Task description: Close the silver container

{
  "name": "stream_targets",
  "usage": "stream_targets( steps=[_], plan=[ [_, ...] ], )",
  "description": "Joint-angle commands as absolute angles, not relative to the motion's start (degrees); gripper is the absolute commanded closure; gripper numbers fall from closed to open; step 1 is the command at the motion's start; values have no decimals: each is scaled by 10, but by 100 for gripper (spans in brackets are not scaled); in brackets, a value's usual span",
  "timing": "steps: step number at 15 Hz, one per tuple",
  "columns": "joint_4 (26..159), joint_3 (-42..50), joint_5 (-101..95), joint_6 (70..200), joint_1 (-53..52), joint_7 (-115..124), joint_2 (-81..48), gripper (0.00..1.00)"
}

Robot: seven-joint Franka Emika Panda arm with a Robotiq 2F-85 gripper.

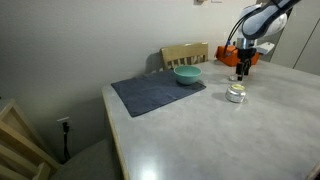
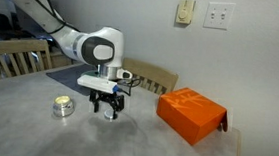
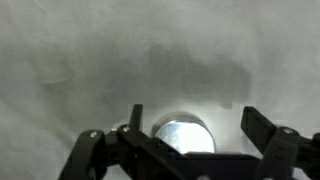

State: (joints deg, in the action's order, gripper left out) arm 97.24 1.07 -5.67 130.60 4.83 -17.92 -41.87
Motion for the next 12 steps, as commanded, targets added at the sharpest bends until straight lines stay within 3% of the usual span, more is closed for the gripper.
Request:
stream_targets(
  steps=[1,12],
  plan=[
    [974,-6,-46,1332,65,-192,-428,0],
    [977,-8,-39,1398,74,-187,-433,0]
  ],
)
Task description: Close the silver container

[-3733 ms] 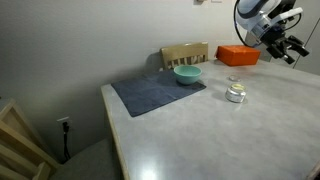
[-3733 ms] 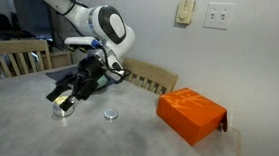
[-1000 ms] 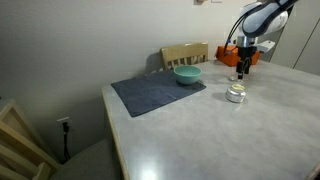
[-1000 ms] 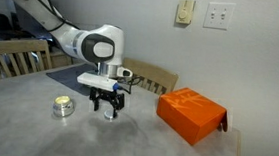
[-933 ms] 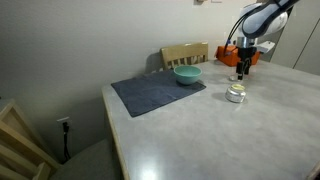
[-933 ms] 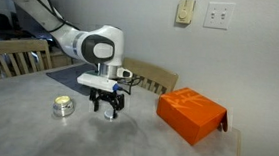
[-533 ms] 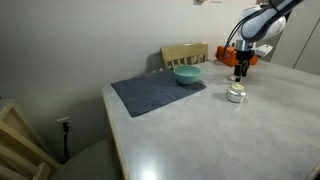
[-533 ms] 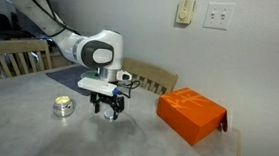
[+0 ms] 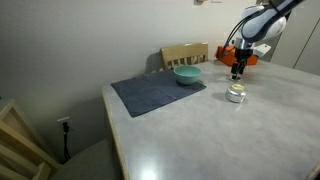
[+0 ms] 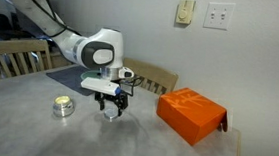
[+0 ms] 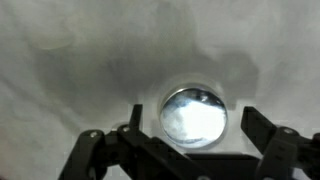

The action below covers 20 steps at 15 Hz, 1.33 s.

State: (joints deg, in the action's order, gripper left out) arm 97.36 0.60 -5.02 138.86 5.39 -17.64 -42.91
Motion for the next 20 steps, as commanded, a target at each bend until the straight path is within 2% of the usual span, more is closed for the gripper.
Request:
stream_targets(
  steps=[1,18,19,20],
  plan=[
    [976,-10,-37,1396,76,-189,-434,0],
    [962,-12,-34,1388,77,-186,-459,0],
    [963,-13,-33,1389,77,-187,-459,9],
    [963,-12,-34,1389,77,-187,-459,23]
  ],
)
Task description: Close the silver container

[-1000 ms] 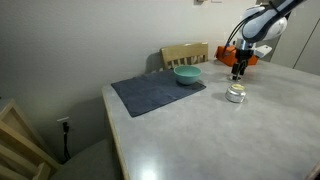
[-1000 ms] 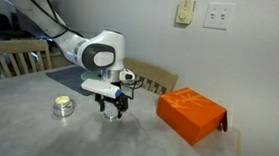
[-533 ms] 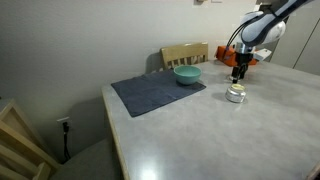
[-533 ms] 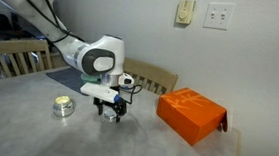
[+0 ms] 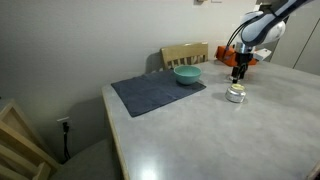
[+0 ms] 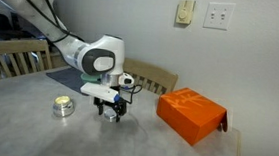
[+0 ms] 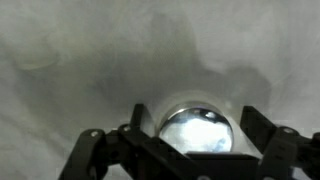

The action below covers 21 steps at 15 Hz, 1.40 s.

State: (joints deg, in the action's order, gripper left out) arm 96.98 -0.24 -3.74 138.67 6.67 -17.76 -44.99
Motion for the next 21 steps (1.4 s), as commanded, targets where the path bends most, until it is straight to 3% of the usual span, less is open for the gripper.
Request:
stream_targets(
  steps=[1,4,21],
  plan=[
    [961,-13,-34,1389,77,-187,-458,32],
    [960,-12,-36,1389,75,-186,-455,56],
    [1032,55,-200,1380,-16,-104,-395,57]
  ],
)
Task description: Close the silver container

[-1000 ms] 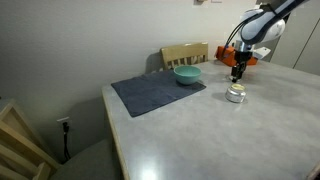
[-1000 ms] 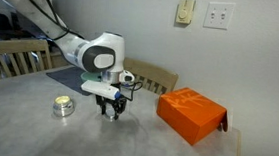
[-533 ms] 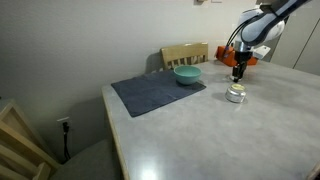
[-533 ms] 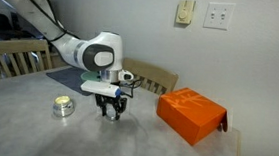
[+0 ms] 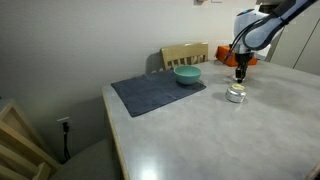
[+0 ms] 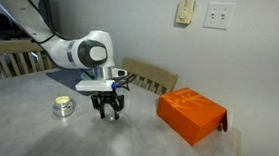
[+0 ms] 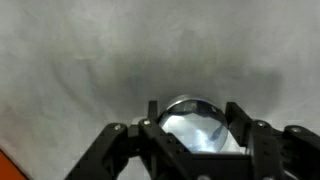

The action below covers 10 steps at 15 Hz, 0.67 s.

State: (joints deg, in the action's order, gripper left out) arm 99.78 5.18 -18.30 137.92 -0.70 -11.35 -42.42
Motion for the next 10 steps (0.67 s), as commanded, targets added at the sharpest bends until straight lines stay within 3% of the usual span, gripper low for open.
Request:
stream_targets(
  steps=[1,10],
  plan=[
    [1036,51,-199,1379,-17,-107,-389,57],
    [1122,1,-156,1341,-22,-125,-258,57]
  ],
)
